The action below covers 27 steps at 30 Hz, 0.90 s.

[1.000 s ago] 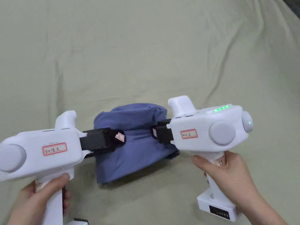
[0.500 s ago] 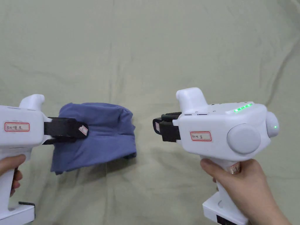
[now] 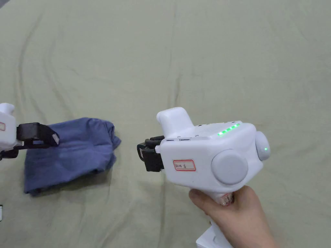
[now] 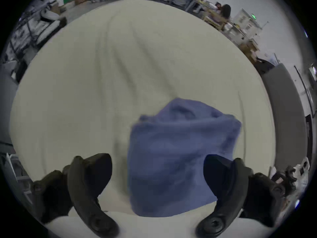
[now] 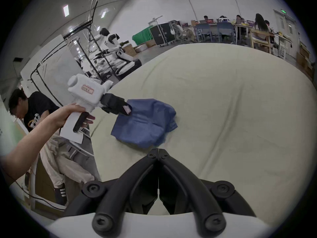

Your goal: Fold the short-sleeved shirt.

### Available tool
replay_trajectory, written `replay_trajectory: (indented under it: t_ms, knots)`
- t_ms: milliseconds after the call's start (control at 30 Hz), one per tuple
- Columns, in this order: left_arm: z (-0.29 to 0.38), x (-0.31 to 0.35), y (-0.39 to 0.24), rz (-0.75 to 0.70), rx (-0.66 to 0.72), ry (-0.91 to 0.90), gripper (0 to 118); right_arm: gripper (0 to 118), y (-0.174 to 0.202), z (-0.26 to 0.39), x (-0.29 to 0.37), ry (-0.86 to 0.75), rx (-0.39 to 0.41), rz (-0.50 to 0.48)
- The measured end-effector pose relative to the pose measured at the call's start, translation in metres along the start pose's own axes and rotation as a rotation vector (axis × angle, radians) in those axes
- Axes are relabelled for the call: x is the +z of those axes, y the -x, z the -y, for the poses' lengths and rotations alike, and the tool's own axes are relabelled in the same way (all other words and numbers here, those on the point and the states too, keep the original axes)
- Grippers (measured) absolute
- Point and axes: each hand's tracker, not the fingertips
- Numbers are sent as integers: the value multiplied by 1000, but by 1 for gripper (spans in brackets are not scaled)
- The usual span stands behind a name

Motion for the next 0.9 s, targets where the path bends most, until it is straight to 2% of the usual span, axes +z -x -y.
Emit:
replay_trajectory:
  t_ms: [133,167,200,233,267,333,400,500,700,767,900]
  knots:
    - [14,45,-1,-125,14,-180,115,3,-11,4,19,-13,-8,7]
    - [17,59,-4,-126,15,-220,105,3,-13,6,28,-20,-7,13]
    - [22,73,-4,-107,-18,-277,80,3,-16,7,35,-30,-8,26]
    - [30,90,-13,-77,-73,-337,12,3,-20,8,44,-44,-10,40]
    - [38,104,-27,-83,-111,-389,0,3,-25,8,54,-60,-17,51]
    - [50,123,-55,-134,-156,-479,0,3,-33,10,80,-99,-27,75]
    - [63,143,-89,-53,-176,-538,0,3,-41,12,110,-149,-22,126]
    - [96,175,-169,-13,-196,-640,0,3,-53,18,162,-211,-17,194]
    - [141,199,-312,4,-404,-778,0,3,-75,32,282,-361,-9,405]
    - [148,205,-342,110,-413,-803,0,3,-80,34,322,-423,4,504]
    - [157,218,-392,134,-438,-825,0,3,-89,34,386,-548,7,658]
